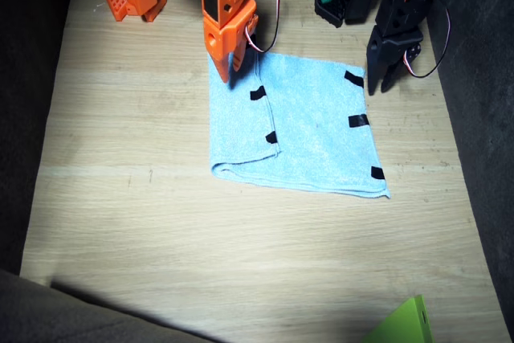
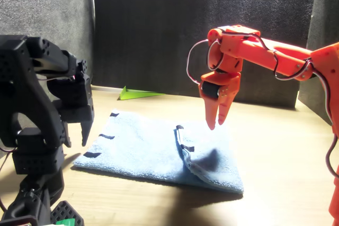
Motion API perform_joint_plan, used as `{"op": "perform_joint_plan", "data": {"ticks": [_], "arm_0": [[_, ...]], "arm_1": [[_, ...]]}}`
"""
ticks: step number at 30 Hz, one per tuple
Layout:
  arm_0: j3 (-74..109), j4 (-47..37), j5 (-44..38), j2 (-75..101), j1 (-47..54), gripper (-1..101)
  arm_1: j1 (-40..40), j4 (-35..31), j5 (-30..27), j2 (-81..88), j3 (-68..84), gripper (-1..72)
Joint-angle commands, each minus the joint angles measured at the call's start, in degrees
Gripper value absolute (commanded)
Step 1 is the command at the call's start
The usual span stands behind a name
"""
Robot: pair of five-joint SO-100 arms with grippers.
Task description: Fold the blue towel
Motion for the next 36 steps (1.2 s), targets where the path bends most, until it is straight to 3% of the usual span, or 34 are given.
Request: {"op": "perform_joint_plan", "data": {"ticks": [1, 13, 22, 36], "arm_0": [[-4.7, 2.3, 0.2, -1.7, -1.1, 20], [-15.9, 7.3, -2.8, 1.1, -12.4, 26], [-15.4, 6.5, -7.1, -1.3, -11.2, 27], [-14.9, 5.8, -15.6, -9.2, -9.6, 24]], "arm_1": [[-1.3, 1.1, 1.6, 5.8, 3.1, 17.5], [-5.2, 1.1, 2.1, 8.6, 3.8, 19.3], [-12.3, 1.0, 3.2, 15.3, 5.8, 19.4], [-14.2, 0.0, 2.9, 19.6, 9.8, 19.1]]}}
